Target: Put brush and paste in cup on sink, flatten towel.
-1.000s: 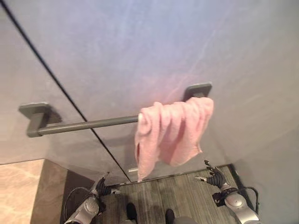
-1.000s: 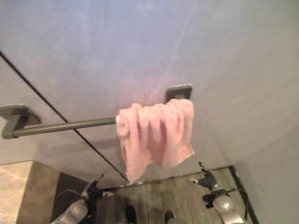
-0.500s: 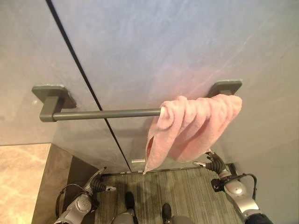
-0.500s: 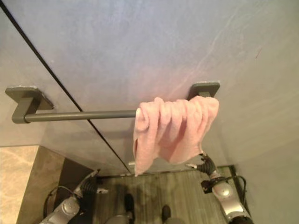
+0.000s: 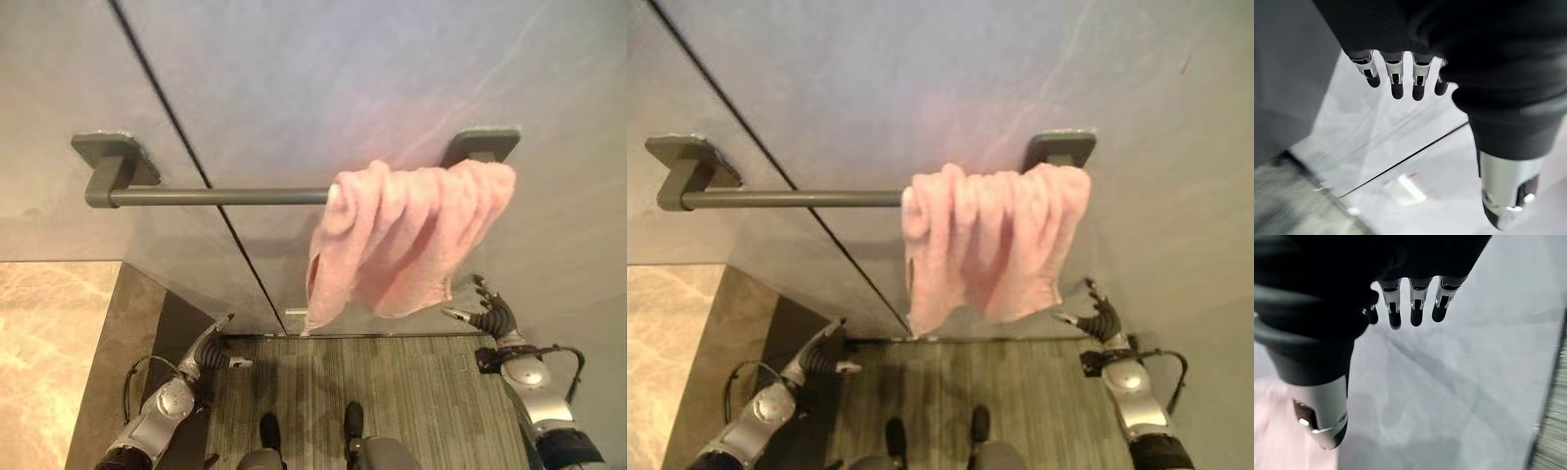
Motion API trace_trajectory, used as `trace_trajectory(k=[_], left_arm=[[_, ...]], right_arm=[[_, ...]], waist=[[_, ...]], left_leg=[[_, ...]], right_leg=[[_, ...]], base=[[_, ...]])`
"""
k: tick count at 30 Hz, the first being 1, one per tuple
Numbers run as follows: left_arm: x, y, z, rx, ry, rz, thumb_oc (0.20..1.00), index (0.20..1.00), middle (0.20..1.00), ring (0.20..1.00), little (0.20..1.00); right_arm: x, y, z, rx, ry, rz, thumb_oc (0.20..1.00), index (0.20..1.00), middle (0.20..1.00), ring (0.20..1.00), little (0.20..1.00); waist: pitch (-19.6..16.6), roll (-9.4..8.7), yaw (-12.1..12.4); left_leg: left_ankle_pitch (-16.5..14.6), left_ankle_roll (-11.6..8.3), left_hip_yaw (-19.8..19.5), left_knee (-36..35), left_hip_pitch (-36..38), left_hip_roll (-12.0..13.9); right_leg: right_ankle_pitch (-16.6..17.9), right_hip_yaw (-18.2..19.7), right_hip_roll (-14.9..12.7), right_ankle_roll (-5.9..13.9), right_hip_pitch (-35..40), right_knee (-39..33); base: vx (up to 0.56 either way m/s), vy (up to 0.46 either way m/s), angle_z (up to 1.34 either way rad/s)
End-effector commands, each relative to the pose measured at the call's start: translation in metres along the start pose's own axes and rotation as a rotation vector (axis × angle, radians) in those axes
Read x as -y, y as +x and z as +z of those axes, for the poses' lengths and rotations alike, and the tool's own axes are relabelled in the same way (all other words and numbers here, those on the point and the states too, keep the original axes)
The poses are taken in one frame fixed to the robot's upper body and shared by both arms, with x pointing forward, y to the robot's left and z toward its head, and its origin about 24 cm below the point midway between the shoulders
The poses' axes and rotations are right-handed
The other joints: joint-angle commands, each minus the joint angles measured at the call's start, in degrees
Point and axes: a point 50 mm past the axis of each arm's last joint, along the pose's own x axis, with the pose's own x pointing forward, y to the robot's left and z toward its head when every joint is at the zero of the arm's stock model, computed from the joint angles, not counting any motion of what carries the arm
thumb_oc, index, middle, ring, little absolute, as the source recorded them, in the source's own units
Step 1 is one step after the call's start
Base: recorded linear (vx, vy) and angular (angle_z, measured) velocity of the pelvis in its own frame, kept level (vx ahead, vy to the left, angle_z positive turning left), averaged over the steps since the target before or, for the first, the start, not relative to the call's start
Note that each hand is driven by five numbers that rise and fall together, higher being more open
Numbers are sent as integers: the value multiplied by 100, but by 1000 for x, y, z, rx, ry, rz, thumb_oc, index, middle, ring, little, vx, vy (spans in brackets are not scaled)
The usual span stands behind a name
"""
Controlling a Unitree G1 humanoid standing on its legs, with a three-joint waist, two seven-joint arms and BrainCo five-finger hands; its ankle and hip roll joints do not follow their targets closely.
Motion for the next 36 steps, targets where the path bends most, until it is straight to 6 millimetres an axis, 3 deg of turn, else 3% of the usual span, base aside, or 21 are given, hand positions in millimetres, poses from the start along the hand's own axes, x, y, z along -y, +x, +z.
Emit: trace_trajectory(k=[1,8,15,22,27,33,36], left_arm=[[-13,-15,-2,39,-27,-9,1000,1000,1000,1000,1000],[-27,-2,26,161,-58,-10,1000,1000,1000,1000,1000],[-21,11,66,319,-101,-135,1000,1000,1000,1000,1000],[-5,22,58,258,-165,-172,1000,1000,1000,1000,1000],[7,36,62,233,-234,-183,1000,1000,1000,1000,1000],[24,55,91,288,-232,-222,1000,1000,1000,1000,1000],[29,61,95,280,-227,-217,1000,1000,1000,1000,1000]], right_arm=[[8,1,7,48,32,-45,1000,1000,1000,1000,1000],[8,11,17,82,126,-20,1000,1000,1000,1000,1000],[18,24,14,23,244,74,1000,1000,1000,1000,1000],[17,43,26,-9,187,176,1000,1000,1000,1000,1000],[4,57,40,-5,183,226,1000,1000,1000,1000,1000],[-30,76,82,60,67,327,1000,1000,1000,1000,1000],[-41,78,92,87,56,353,1000,1000,1000,1000,1000]], waist=[[-556,-59,117],[-710,-157,125],[-1006,-343,188],[-1119,-431,308],[-1173,-446,352],[-1113,-443,389],[-1089,-448,384]], left_leg=[[-23,142,15,304,-357,-238],[1,141,97,43,-66,-226],[-100,134,103,82,256,-157],[-305,169,262,291,624,-118],[-317,152,269,262,803,-89],[-297,117,214,315,800,-46],[-281,101,197,340,762,-27]], right_leg=[[-186,259,-447,607,-127,369],[-27,289,-535,731,-31,298],[-76,308,-506,734,274,273],[-172,509,-479,685,594,233],[-218,496,-455,642,782,217],[-267,389,-419,560,846,238],[-282,352,-399,535,839,250]], base=[[19,98,-2],[-12,48,-10],[-20,-2,0],[17,-10,-13],[20,-29,-6],[-4,-52,1],[-6,-59,0]])
